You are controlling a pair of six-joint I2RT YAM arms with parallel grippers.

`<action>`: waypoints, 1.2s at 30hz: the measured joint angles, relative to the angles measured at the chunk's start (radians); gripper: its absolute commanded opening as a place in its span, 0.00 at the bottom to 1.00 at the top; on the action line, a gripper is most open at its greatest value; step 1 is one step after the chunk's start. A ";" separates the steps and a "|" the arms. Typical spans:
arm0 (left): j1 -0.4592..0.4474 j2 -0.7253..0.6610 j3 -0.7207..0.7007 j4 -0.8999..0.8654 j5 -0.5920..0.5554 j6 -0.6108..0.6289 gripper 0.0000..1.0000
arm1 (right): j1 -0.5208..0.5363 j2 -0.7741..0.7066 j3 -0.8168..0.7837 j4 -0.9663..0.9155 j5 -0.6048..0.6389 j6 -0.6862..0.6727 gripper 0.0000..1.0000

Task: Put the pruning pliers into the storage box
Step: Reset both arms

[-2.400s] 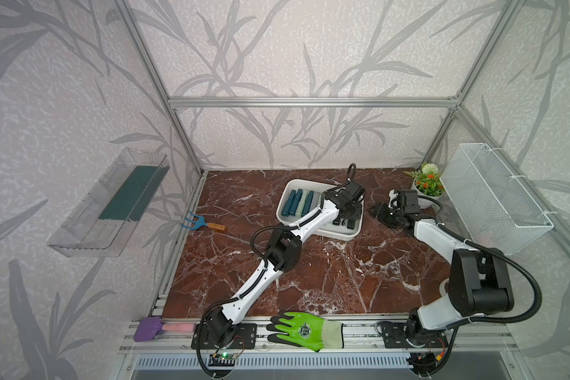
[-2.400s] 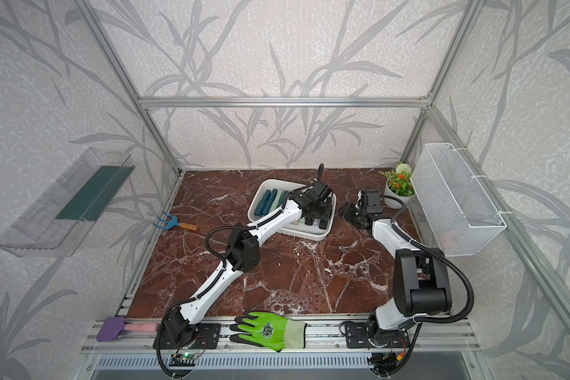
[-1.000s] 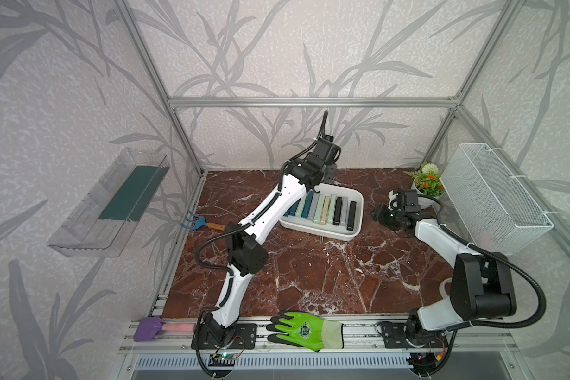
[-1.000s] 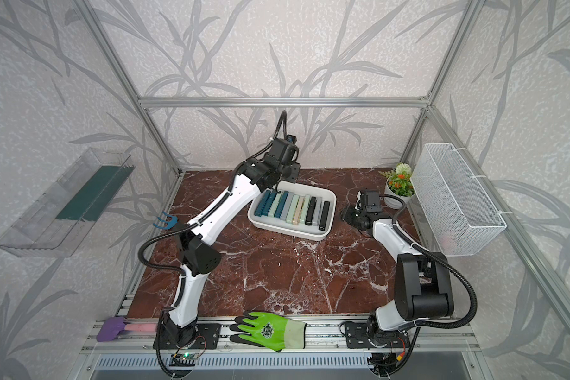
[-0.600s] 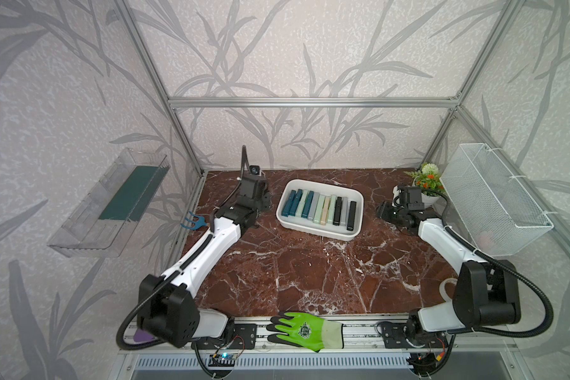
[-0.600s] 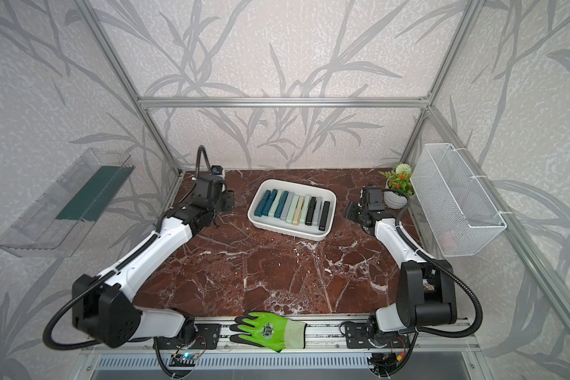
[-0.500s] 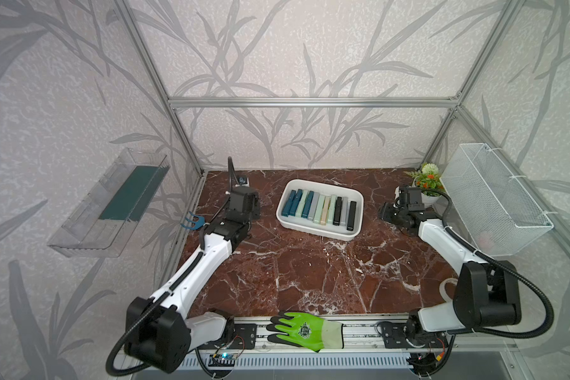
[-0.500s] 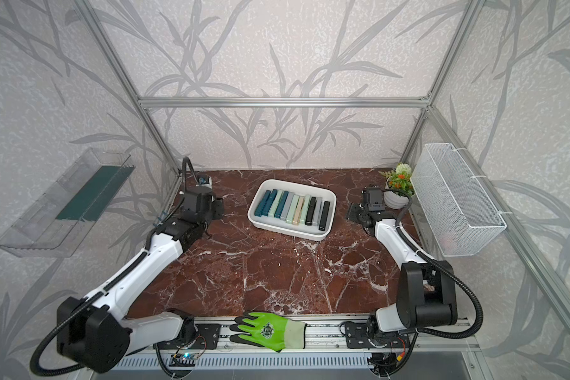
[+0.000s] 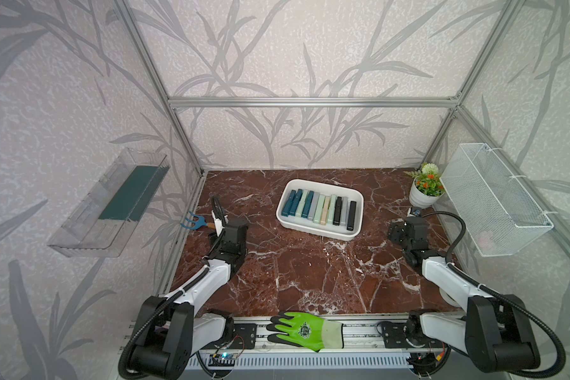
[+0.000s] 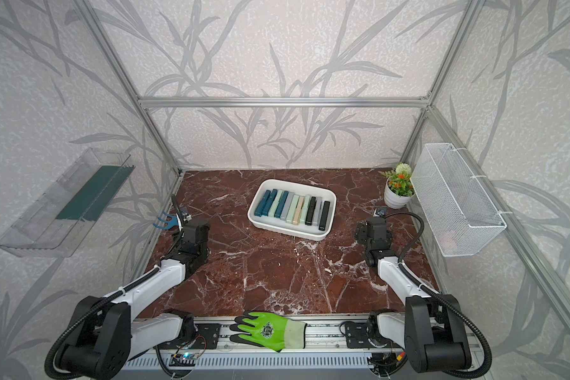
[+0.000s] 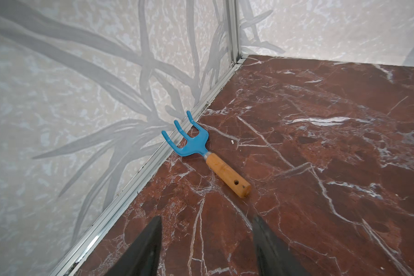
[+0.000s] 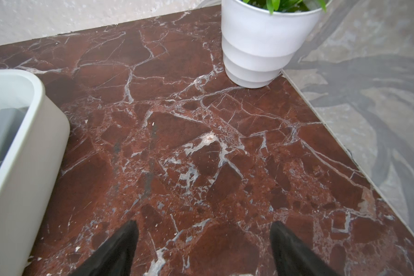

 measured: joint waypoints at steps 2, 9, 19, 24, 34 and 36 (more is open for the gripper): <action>0.001 -0.001 -0.056 0.056 -0.013 0.011 0.61 | 0.000 0.001 -0.040 0.054 0.007 -0.006 0.96; 0.051 -0.010 -0.172 0.256 0.013 0.095 0.63 | 0.001 0.038 -0.122 0.243 -0.023 -0.061 0.99; 0.158 0.157 -0.079 0.385 0.171 0.166 0.63 | 0.013 0.230 -0.098 0.526 -0.086 -0.151 0.99; 0.163 0.159 -0.059 0.387 0.284 0.201 0.75 | 0.038 0.314 -0.099 0.608 -0.142 -0.197 0.99; 0.198 0.349 -0.055 0.523 0.520 0.195 0.99 | 0.060 0.362 -0.099 0.695 -0.187 -0.245 0.99; 0.206 0.346 -0.055 0.526 0.532 0.190 0.99 | 0.060 0.362 -0.099 0.695 -0.196 -0.248 0.99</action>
